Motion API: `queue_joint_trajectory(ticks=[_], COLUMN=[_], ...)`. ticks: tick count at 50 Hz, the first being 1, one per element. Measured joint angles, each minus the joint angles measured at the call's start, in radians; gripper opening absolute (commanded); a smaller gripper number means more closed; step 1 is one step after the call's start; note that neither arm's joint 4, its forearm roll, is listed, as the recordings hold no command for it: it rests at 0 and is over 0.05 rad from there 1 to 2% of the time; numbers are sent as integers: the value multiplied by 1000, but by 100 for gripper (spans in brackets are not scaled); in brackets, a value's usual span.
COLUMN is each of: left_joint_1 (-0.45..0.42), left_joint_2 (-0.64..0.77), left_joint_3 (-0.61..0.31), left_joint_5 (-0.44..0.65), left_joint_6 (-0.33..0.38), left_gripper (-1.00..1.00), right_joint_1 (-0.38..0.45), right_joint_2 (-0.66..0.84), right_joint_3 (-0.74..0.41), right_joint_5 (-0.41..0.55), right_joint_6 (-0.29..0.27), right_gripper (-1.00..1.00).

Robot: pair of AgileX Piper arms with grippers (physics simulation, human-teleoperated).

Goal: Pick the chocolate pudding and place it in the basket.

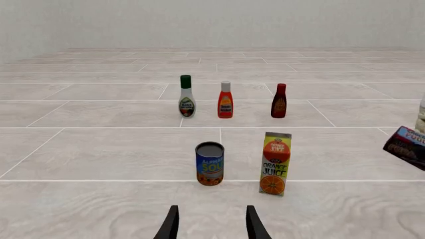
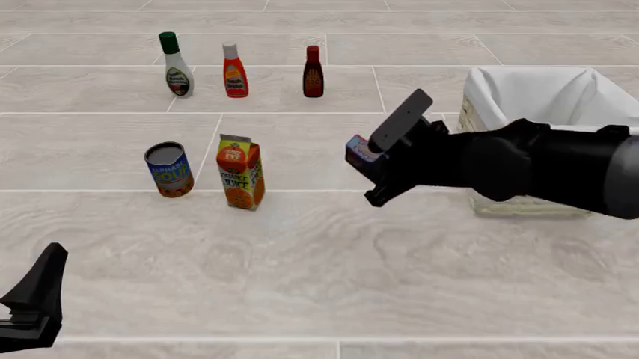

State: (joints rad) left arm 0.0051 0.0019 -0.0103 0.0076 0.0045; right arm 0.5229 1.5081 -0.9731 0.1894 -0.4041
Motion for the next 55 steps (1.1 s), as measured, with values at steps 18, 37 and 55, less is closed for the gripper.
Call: queue_joint_trajectory(ticks=[18, 37, 55], left_joint_1=[0, 0, 0], left_joint_2=[0, 0, 0], left_joint_3=[0, 3, 3], left_joint_5=[-1, -3, -3], left_joint_6=[0, 0, 0], left_gripper=[100, 100, 100], right_joint_1=[-4, -34, -96], right_joint_2=[-175, -310, -394], right_joint_3=[30, 17, -39], right_joint_5=[78, 158, 239], right_joint_6=[28, 52, 76], right_gripper=[-100, -100, -100])
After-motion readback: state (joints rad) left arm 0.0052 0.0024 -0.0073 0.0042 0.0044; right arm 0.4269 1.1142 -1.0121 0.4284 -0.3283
